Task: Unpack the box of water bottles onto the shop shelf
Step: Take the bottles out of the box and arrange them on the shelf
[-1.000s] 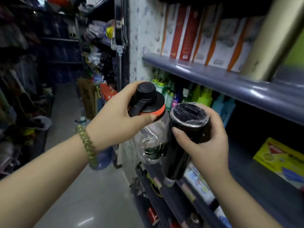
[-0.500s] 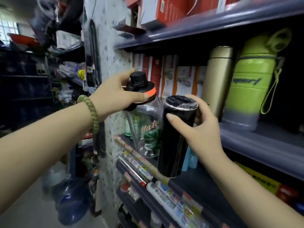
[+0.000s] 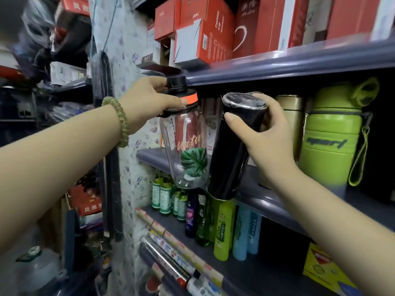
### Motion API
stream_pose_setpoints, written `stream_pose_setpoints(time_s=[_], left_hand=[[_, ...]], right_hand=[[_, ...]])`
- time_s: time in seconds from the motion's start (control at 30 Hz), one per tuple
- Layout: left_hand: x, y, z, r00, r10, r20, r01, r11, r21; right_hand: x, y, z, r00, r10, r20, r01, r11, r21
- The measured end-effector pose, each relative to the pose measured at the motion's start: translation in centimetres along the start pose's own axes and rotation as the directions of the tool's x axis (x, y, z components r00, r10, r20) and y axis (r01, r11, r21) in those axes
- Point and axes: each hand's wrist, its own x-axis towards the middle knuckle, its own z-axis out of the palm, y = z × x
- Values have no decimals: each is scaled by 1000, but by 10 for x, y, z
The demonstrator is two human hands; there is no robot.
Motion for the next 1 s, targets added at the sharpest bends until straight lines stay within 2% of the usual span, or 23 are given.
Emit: stream_pose_setpoints(time_s=[0.2, 0.33, 0.47, 0.63, 0.77, 0.9, 1.0], left_hand=[[36, -9, 9, 995, 44, -91, -56, 989, -134], [50, -28, 18, 980, 13, -201, -60, 971, -232], [56, -52, 32, 961, -76, -267, 3, 964, -265], [58, -63, 45, 955, -121, -271, 54, 969, -243], [67, -64, 49, 951, -159, -267, 79, 954, -288], [85, -68, 48, 890, -323, -322, 201, 912, -357], [110, -83, 41, 841, -487, -237, 348, 822, -451]], right_hand=[[31, 5, 15, 995, -61, -77, 55, 995, -80], [39, 15, 19, 991, -96, -93, 87, 991, -106], [35, 28, 20, 987, -130, -92, 116, 983, -144], [36, 46, 20, 990, -53, -133, 35, 990, -136], [44, 56, 20, 988, 6, -152, -31, 986, -161], [59, 61, 24, 988, 43, -149, -73, 977, -198], [67, 66, 28, 989, 56, -139, -88, 969, -230]])
